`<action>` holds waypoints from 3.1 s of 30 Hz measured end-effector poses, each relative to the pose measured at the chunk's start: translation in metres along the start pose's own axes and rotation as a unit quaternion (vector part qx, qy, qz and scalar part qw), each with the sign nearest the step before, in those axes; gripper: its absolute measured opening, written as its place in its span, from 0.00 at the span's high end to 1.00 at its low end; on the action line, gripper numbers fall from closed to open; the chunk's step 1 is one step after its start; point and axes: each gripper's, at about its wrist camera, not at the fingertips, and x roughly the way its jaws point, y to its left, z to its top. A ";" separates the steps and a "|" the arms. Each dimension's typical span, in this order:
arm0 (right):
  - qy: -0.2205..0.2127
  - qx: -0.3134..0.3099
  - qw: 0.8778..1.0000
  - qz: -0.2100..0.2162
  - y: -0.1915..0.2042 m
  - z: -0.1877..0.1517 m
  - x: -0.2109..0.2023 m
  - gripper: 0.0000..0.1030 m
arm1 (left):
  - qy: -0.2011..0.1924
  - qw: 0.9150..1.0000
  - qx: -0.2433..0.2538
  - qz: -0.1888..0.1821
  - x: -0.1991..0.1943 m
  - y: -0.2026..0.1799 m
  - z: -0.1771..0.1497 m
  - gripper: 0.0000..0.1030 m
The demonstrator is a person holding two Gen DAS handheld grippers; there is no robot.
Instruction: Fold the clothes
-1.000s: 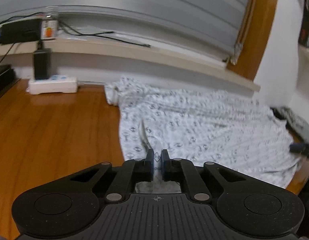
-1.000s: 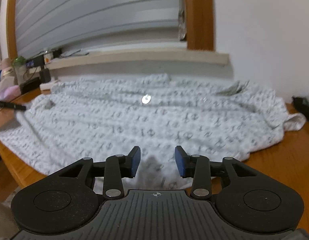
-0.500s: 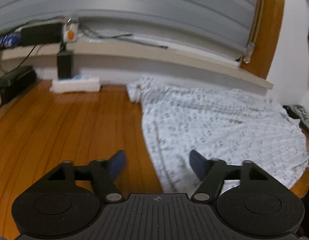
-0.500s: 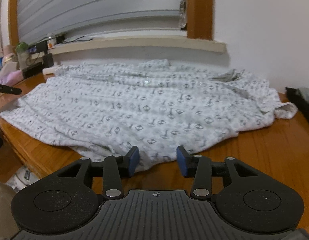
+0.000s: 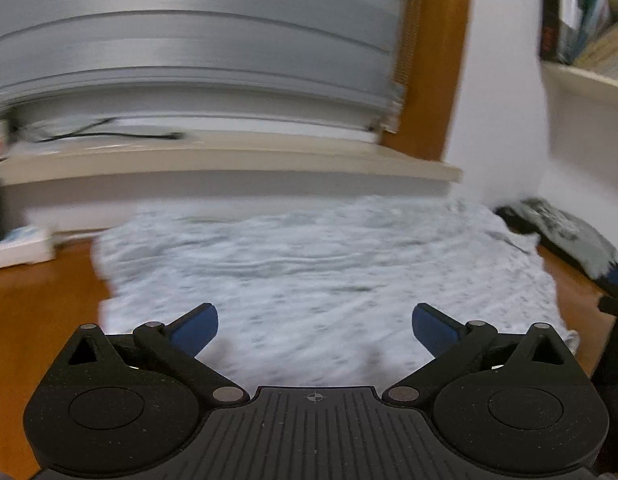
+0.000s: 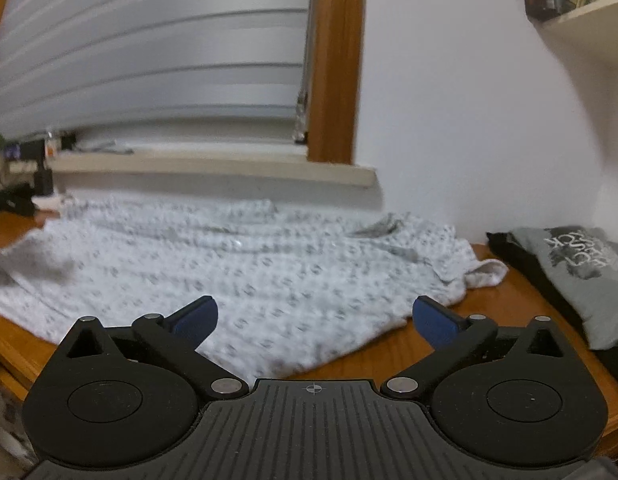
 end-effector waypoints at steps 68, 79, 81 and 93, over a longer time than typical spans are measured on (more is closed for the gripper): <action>0.102 -0.120 0.914 0.373 0.266 0.048 0.119 0.98 | 0.016 0.997 -0.070 0.033 -0.060 0.098 -0.032 0.45; 0.019 -0.056 0.989 0.138 0.055 0.090 0.079 0.98 | 0.021 0.999 -0.038 0.003 -0.031 0.070 -0.016 0.45; 0.011 -0.043 0.997 0.071 -0.002 0.094 0.060 0.98 | 0.026 0.999 -0.031 -0.003 -0.022 0.063 -0.014 0.45; 0.018 0.036 0.964 -0.263 -0.188 0.063 -0.059 0.92 | 0.052 0.998 0.012 -0.040 0.022 0.014 -0.005 0.44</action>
